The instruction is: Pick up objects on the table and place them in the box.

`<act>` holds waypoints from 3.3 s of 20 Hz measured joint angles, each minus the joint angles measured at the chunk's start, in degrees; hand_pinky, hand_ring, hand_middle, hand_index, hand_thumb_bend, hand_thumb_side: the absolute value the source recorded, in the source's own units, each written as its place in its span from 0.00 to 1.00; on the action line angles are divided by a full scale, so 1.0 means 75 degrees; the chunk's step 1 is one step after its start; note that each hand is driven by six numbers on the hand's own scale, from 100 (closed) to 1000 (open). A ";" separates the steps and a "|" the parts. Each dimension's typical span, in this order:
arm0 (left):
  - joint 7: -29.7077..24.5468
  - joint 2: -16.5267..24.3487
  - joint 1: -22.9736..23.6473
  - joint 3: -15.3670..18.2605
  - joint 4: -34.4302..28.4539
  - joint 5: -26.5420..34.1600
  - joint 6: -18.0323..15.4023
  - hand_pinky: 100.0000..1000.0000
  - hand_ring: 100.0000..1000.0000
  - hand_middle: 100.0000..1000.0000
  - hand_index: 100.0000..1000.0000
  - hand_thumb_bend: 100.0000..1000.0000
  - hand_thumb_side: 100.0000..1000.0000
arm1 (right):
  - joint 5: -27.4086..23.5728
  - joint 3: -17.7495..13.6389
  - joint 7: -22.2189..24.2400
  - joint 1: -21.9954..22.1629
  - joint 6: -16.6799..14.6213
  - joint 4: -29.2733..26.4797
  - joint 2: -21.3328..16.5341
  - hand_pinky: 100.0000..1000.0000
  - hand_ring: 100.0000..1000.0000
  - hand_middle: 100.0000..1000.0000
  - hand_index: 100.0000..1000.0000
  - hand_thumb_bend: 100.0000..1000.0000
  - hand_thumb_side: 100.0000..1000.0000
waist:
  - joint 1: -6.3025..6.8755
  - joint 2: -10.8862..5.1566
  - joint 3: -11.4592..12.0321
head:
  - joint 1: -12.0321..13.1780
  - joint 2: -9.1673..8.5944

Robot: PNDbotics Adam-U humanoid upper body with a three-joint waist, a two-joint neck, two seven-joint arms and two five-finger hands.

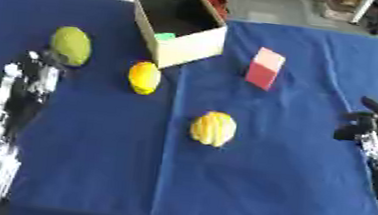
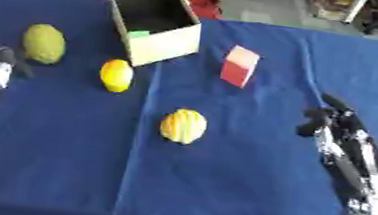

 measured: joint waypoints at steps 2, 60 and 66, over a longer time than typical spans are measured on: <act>0.0072 0.0352 -0.0210 0.0084 -0.0208 0.0009 0.0023 0.61 0.49 0.43 0.63 0.00 0.50 | 0.0009 0.0000 0.0000 0.0002 0.0000 0.0000 0.0000 0.56 0.51 0.59 0.87 0.00 0.42 | 0.0000 0.0000 0.0000 | -0.0005 0.0000; -0.3321 0.2802 -0.4572 -0.1416 0.7736 -0.7143 -0.1200 0.81 0.73 0.78 0.96 0.45 0.12 | -0.0023 0.0234 0.0256 0.0071 0.0042 0.0054 -0.0098 0.56 0.51 0.58 0.86 0.00 0.43 | 0.0139 -0.0087 -0.0787 | 0.0409 0.0001; -0.2781 0.2760 -0.4572 -0.1309 0.7679 -0.7361 -0.1112 0.67 0.44 0.42 0.66 0.35 0.07 | -0.0024 0.0234 0.0259 0.0071 0.0045 0.0054 -0.0098 0.56 0.51 0.58 0.85 0.00 0.43 | 0.0139 -0.0087 -0.0788 | 0.0409 0.0001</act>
